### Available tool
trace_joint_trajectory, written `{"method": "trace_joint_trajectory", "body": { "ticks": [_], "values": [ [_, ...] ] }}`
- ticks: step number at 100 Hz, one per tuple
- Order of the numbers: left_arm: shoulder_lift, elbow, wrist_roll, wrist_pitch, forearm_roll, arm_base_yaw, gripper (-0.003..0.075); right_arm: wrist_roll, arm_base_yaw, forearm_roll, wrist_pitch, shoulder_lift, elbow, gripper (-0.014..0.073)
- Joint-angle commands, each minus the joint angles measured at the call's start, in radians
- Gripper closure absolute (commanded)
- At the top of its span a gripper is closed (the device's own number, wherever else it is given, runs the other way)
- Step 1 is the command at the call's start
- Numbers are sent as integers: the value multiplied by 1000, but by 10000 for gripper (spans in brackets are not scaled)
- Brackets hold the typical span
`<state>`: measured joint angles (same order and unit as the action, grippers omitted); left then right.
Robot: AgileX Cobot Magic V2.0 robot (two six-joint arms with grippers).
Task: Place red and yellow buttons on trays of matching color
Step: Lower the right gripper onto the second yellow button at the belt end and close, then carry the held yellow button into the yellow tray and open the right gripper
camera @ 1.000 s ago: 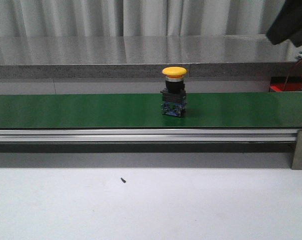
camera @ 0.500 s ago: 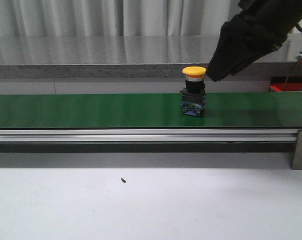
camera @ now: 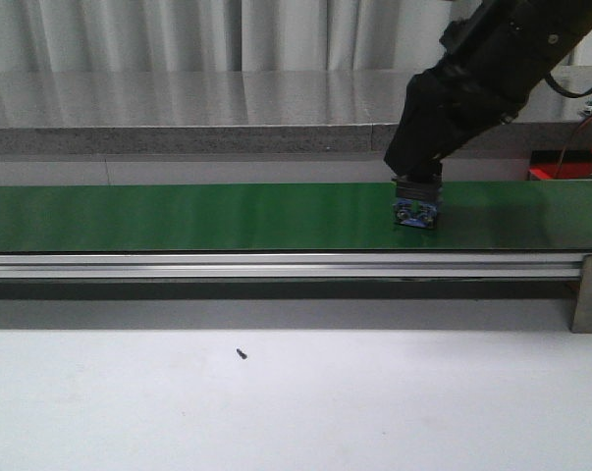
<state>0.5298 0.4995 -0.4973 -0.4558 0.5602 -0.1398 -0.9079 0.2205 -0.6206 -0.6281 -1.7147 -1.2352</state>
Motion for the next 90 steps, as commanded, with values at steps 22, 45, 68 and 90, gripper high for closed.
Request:
{"method": "trace_joint_trajectory", "body": {
  "ticks": [22, 45, 68, 90],
  "values": [
    [4, 25, -1, 64, 22, 7, 740, 29, -10, -31, -18, 46, -33, 463],
    [4, 25, -1, 64, 22, 7, 740, 175, -133, -5, -70, 145, -28, 463],
    [4, 25, -1, 64, 22, 7, 740, 223, -358, -2, -151, 317, 56, 463],
    [4, 25, -1, 64, 22, 7, 740, 224, -600, -5, -113, 480, 318, 463]
  ]
}}
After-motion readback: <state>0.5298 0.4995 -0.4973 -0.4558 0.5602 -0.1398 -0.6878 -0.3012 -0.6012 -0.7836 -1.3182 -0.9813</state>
